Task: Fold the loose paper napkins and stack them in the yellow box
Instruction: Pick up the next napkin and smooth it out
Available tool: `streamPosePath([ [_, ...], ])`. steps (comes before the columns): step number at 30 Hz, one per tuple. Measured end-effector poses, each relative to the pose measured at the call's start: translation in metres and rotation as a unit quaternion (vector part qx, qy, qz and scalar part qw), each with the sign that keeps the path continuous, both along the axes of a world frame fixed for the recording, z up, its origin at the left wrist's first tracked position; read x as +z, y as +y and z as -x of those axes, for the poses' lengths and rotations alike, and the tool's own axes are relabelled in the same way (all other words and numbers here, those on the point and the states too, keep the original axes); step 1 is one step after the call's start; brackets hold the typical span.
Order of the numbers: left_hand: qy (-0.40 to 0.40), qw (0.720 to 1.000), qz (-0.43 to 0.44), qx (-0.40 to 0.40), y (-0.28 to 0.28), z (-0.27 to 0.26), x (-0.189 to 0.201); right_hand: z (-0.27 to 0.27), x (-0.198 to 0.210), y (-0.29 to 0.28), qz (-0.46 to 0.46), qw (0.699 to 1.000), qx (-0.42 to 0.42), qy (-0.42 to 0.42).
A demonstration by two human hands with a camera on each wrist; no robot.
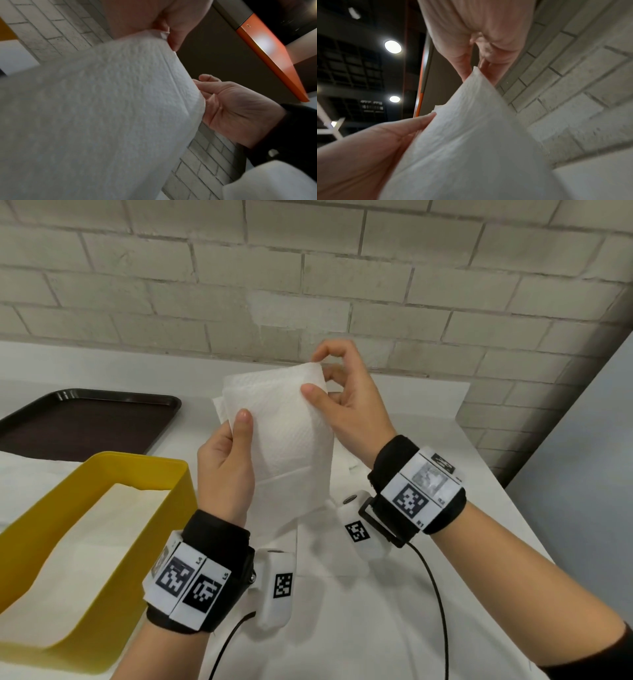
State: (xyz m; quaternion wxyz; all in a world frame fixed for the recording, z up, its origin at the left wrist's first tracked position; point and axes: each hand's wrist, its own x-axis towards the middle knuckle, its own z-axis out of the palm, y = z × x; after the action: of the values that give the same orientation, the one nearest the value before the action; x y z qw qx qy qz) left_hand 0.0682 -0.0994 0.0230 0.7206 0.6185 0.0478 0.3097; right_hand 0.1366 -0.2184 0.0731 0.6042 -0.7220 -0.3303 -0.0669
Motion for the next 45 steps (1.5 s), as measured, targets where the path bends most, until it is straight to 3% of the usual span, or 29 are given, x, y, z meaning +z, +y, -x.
streamPosePath([
  [2,-0.002,1.000,-0.016,-0.002,0.002,0.001,-0.002,0.002,0.000,-0.002,0.020,0.999,0.012,-0.025],
  [7,-0.010,0.999,-0.036,-0.005,0.007,0.005,-0.005,0.004,-0.003,-0.004,0.020,0.998,0.024,0.050],
  [12,-0.017,0.999,-0.039,-0.016,0.009,0.009,-0.006,0.006,-0.002,-0.004,0.029,0.999,0.002,0.046],
  [18,-0.015,0.997,0.055,-0.058,0.015,0.010,-0.003,0.003,-0.002,-0.007,0.072,0.997,0.008,-0.002],
  [30,0.009,0.996,0.075,-0.057,0.014,0.007,-0.004,0.009,-0.004,-0.011,0.150,0.988,0.047,-0.001],
  [38,0.001,0.995,0.079,-0.052,0.007,0.005,-0.004,0.005,-0.001,-0.016,0.116,0.992,0.046,0.009],
  [45,-0.023,0.990,0.084,-0.107,0.003,0.009,-0.007,0.004,0.002,-0.016,0.065,0.997,0.013,0.044],
])
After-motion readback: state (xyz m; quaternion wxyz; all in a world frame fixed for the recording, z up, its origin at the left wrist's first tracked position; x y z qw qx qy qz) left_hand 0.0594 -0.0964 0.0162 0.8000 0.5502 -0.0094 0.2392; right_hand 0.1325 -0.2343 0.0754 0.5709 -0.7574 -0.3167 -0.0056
